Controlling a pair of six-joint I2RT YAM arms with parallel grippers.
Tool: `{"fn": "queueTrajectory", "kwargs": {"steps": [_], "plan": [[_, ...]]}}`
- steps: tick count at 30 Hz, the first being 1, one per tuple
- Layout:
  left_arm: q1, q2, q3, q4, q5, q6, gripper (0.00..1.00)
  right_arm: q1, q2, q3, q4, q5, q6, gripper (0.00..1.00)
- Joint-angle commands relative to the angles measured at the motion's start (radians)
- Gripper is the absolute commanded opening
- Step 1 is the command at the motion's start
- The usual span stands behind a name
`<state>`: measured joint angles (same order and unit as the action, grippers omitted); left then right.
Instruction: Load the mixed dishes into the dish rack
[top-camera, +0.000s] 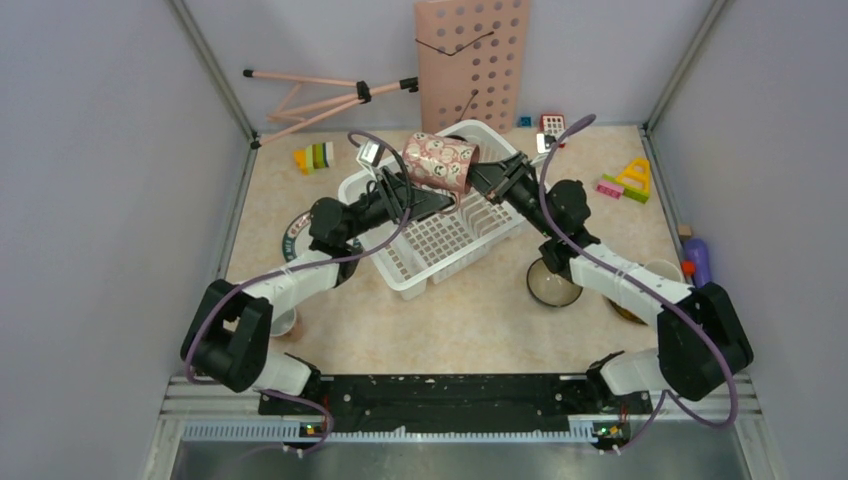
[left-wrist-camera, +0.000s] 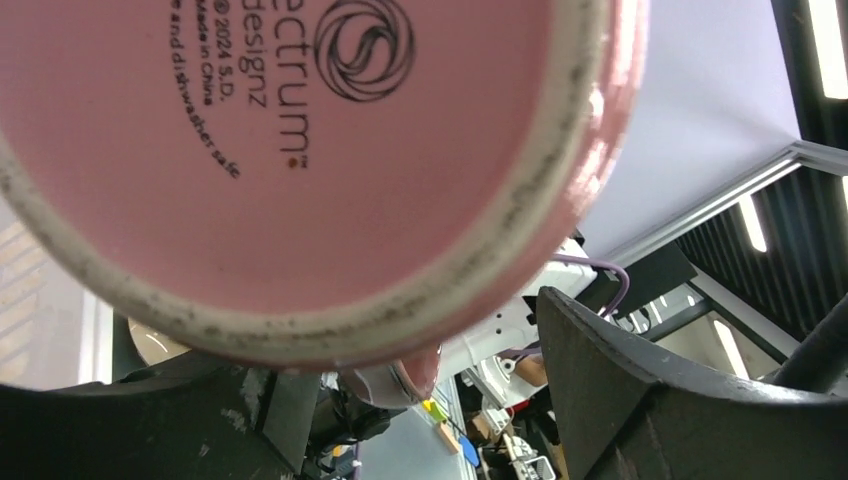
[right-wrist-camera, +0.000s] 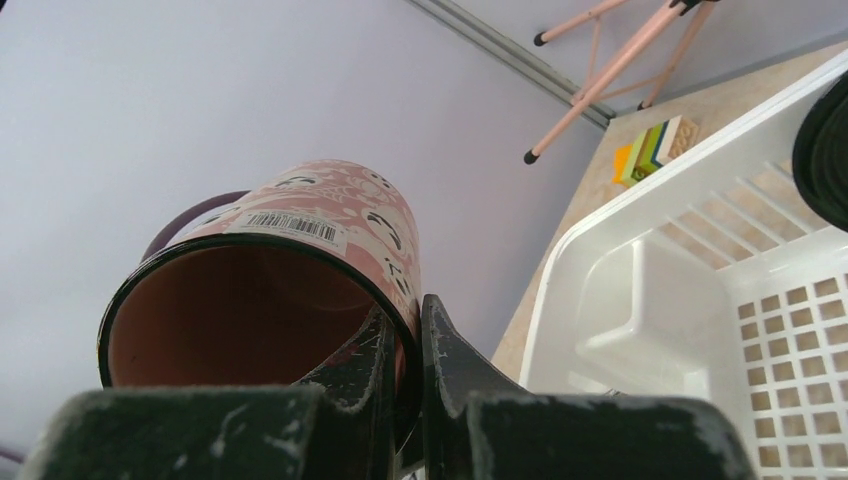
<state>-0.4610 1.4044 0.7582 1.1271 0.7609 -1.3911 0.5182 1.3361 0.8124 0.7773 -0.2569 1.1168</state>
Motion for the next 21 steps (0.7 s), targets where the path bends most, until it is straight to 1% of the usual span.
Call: {"fn": "queueTrajectory", "kwargs": {"steps": [1, 3, 5, 6, 8, 10, 13, 15, 16, 18, 19, 21], "plan": [[-0.008, 0.029, -0.015, 0.232, -0.033, -0.097, 0.77, 0.030, 0.011, 0.026, 0.290, 0.009, 0.054, 0.00], [-0.009, 0.031, 0.003, 0.205, -0.021, -0.099, 0.71, 0.034, 0.019, 0.029, 0.290, 0.003, 0.040, 0.00], [-0.016, 0.033, 0.035, 0.140, 0.013, -0.082, 0.59, 0.035, 0.027, 0.028, 0.296, 0.001, 0.036, 0.00], [-0.019, 0.032, 0.042, 0.122, 0.023, -0.070, 0.56, 0.034, 0.033, 0.027, 0.303, 0.000, 0.034, 0.00], [-0.024, 0.025, 0.045, 0.075, 0.028, -0.046, 0.54, 0.035, 0.046, 0.026, 0.323, -0.007, 0.038, 0.00], [-0.028, 0.018, 0.056, -0.001, 0.041, -0.016, 0.55, 0.036, 0.061, 0.021, 0.363, -0.008, 0.045, 0.00], [-0.030, 0.010, 0.071, -0.072, 0.061, 0.011, 0.57, 0.036, 0.079, 0.022, 0.380, -0.013, 0.043, 0.00], [-0.034, 0.004, 0.088, -0.140, 0.078, 0.047, 0.56, 0.036, 0.090, 0.026, 0.388, -0.025, 0.039, 0.00], [-0.034, -0.002, 0.096, -0.177, 0.081, 0.070, 0.54, 0.036, 0.096, 0.028, 0.392, -0.029, 0.038, 0.00], [-0.036, -0.016, 0.106, -0.237, 0.074, 0.118, 0.47, 0.037, 0.104, 0.028, 0.395, -0.032, 0.036, 0.00], [-0.035, -0.023, 0.111, -0.254, 0.071, 0.134, 0.40, 0.037, 0.107, 0.028, 0.395, -0.036, 0.034, 0.00], [-0.036, -0.030, 0.122, -0.272, 0.077, 0.165, 0.15, 0.037, 0.112, 0.026, 0.400, -0.048, 0.029, 0.00]]}}
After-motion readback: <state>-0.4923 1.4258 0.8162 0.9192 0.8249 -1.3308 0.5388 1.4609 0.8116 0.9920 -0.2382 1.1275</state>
